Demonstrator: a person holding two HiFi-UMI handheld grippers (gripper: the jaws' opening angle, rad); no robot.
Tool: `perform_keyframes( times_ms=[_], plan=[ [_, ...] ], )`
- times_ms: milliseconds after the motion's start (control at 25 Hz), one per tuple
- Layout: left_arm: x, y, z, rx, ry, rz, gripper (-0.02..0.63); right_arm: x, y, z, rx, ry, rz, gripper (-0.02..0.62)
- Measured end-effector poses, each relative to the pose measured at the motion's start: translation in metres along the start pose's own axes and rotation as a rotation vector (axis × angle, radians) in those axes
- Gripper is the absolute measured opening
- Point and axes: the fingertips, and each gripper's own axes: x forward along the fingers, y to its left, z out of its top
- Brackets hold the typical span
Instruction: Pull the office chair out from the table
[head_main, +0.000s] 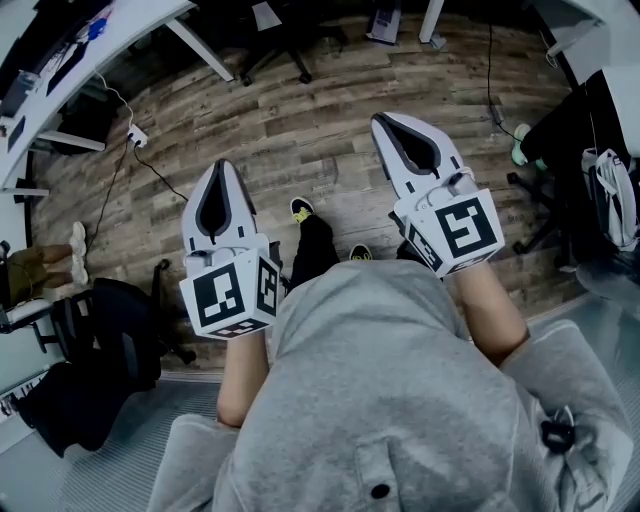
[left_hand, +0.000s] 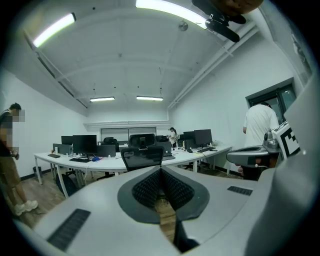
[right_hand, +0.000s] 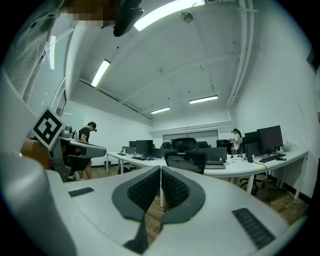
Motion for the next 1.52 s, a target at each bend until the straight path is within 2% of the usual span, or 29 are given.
perform_keyframes(
  times_ms=[520,1120,1520],
  plan=[
    [0.068,0.030,0.001,0.008,-0.015,-0.033,0.011,0.070,-0.017,-0.004,-0.052,0.030,0.005,0.029],
    [0.182,0.112,0.007,-0.029,0.013,-0.059,0.011,0.202,-0.038,-0.003,-0.047,0.088,-0.024,0.029],
    [0.231,0.160,0.007,-0.035,0.026,-0.073,0.011,0.268,-0.039,-0.001,-0.065,0.100,-0.046,0.029]
  ],
)
